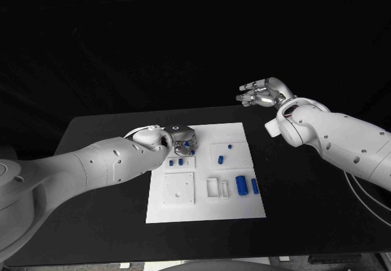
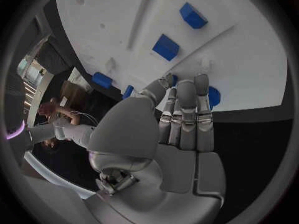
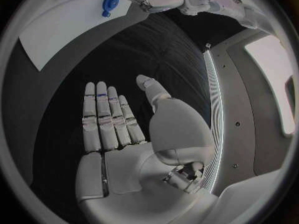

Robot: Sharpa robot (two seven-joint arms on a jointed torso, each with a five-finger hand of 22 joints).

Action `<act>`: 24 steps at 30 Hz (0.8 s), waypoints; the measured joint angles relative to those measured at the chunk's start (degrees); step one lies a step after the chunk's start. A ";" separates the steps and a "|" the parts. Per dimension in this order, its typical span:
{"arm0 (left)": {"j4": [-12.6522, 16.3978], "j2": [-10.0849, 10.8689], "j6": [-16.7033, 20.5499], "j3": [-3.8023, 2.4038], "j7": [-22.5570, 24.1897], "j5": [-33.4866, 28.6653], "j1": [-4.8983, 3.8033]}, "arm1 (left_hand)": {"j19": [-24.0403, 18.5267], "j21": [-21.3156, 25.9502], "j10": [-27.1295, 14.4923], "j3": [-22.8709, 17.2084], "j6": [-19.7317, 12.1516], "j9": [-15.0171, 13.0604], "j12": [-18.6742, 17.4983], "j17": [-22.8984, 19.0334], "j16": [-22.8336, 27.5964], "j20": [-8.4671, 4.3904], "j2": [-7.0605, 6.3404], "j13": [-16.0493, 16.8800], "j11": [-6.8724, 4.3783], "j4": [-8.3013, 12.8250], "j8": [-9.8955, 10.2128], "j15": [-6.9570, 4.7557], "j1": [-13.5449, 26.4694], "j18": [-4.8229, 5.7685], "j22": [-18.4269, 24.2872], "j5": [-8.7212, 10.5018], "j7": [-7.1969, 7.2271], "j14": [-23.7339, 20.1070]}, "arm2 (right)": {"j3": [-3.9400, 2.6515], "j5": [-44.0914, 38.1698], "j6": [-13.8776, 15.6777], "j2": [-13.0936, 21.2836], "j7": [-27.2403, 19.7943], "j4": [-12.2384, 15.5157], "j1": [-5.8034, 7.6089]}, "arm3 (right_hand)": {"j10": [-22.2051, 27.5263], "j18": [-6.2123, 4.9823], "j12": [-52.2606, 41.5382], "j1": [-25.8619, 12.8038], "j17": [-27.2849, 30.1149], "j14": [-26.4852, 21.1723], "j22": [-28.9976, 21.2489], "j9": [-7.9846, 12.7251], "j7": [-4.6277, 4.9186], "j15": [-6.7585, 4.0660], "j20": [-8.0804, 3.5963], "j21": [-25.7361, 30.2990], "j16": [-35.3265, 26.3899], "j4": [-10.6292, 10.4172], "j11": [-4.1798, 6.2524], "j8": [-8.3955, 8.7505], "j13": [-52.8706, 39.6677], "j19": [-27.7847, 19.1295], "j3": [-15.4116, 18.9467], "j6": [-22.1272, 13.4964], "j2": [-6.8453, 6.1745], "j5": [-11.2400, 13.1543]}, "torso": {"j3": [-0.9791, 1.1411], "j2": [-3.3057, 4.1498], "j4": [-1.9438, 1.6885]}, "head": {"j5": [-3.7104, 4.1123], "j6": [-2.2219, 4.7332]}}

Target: Assemble the parts on the task board

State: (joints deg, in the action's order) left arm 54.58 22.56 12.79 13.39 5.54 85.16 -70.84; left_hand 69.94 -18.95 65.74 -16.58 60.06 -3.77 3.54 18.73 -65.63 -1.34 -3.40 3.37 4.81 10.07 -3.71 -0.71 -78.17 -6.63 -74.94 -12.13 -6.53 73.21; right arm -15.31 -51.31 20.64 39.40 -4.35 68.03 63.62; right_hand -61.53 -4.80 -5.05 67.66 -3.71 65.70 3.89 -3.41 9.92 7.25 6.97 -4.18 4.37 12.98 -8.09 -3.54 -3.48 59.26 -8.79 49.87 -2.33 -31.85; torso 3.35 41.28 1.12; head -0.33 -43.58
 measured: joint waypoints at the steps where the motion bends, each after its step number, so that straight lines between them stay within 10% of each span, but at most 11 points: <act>1: -0.14 -0.03 -0.01 0.00 0.00 -0.01 0.07 | 0.00 0.00 0.00 0.00 0.00 0.00 0.00 0.00 0.00 0.00 0.00 0.00 0.00 0.00 0.00 0.00 0.00 0.00 0.00 0.00 0.00 0.00 | 0.00 0.00 0.00 0.00 0.00 0.01 0.00 | 0.00 0.00 0.00 0.00 0.00 0.00 0.00 0.00 0.00 0.00 0.00 0.00 0.00 0.00 0.00 0.00 0.00 0.00 0.00 0.00 0.00 0.00 | 0.00 0.00 -0.01 | 0.01 -0.01; 24: -1.87 -0.65 0.34 -0.12 0.74 -0.65 0.61 | -0.23 -1.11 1.06 -0.47 1.08 0.05 -0.02 0.10 -0.26 -0.22 0.00 -0.09 -0.18 -0.47 0.00 -0.01 0.00 0.11 0.02 0.22 -0.31 0.39 | 0.00 0.00 -0.01 -0.19 0.00 0.03 0.01 | 0.00 0.00 0.00 0.00 0.00 0.00 0.00 0.00 0.00 0.00 0.00 0.00 0.00 0.00 0.00 0.00 0.00 0.00 0.00 0.00 0.00 0.01 | 0.01 0.05 -0.06 | 0.20 -0.34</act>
State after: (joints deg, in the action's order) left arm 52.71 21.90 13.14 13.27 6.28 84.51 -70.23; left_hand 69.71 -20.07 66.80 -17.06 61.14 -3.72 3.53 18.82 -65.89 -1.56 -3.40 3.28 4.62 9.60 -3.71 -0.71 -78.17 -6.53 -74.92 -11.91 -6.84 73.60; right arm -15.31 -51.31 20.64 39.22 -4.35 68.06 63.63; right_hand -61.53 -4.80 -5.05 67.66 -3.71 65.70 3.89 -3.41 9.92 7.25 6.97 -4.18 4.37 12.98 -8.09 -3.54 -3.48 59.26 -8.79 49.87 -2.33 -31.84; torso 3.36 41.33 1.05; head -0.13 -43.91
